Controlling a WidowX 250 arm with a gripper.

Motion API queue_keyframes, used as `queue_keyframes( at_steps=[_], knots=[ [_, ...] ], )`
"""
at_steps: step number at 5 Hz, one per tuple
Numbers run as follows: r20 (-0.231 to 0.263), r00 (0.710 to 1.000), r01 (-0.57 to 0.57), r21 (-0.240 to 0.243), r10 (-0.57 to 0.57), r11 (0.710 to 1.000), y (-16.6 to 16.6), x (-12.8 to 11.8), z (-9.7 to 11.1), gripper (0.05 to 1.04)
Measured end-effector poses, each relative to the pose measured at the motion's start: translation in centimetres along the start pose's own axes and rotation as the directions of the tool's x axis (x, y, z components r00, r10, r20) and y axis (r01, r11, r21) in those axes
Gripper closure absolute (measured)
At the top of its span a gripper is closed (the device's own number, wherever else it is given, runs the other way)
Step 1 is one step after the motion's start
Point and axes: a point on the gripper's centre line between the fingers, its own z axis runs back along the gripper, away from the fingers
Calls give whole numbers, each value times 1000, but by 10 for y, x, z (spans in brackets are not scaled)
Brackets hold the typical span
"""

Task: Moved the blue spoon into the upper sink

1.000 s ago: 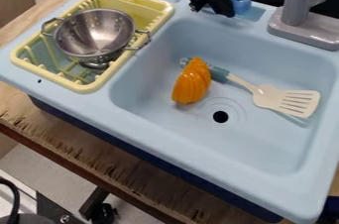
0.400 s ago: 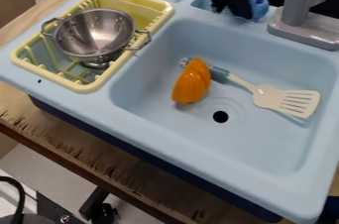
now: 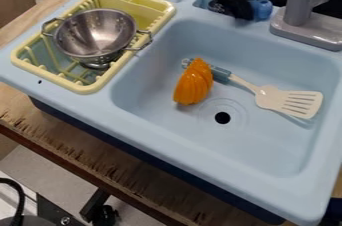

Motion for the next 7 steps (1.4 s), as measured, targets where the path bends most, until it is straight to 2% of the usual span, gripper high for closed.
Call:
queue_keyframes(
  at_steps=[1,2,3,4,5,6,7],
  knots=[
    [22,1000,11,5,-11,1000,1,3,2,92],
    [41,994,102,28,-103,994,10,-6,7,91],
    [68,972,222,44,-224,974,24,-17,21,91],
    [67,949,306,54,-309,951,37,-24,35,91],
    [61,923,379,43,-381,924,47,-32,45,91],
    [-11,843,534,134,-538,835,61,-48,43,91],
    [-36,705,701,181,-708,690,66,-74,34,91]
  ],
)
